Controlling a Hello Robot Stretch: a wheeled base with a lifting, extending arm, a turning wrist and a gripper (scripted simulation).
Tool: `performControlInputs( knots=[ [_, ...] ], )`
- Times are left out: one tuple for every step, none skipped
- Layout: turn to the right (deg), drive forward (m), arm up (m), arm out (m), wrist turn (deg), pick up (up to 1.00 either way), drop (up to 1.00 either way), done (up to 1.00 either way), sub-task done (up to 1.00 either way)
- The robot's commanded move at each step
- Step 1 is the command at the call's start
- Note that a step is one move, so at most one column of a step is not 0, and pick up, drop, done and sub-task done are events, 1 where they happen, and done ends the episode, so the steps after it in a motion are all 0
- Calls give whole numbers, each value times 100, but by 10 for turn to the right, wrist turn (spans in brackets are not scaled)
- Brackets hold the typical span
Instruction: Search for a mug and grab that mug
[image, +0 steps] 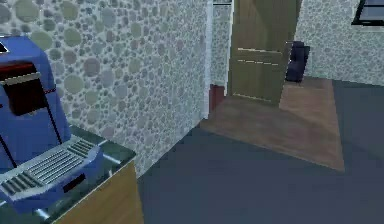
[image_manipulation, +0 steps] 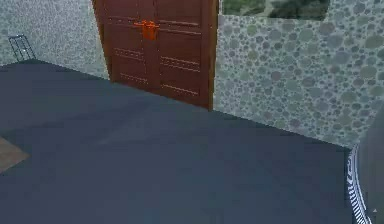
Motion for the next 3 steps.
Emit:
performControlInputs(
  knots=[
    [450,0,0,0,0,0,0,0,0],
    [450,0,0,0,0,0,0,0,0],
    [300,0,0,0,0,0,0,0,0]
  ],
)
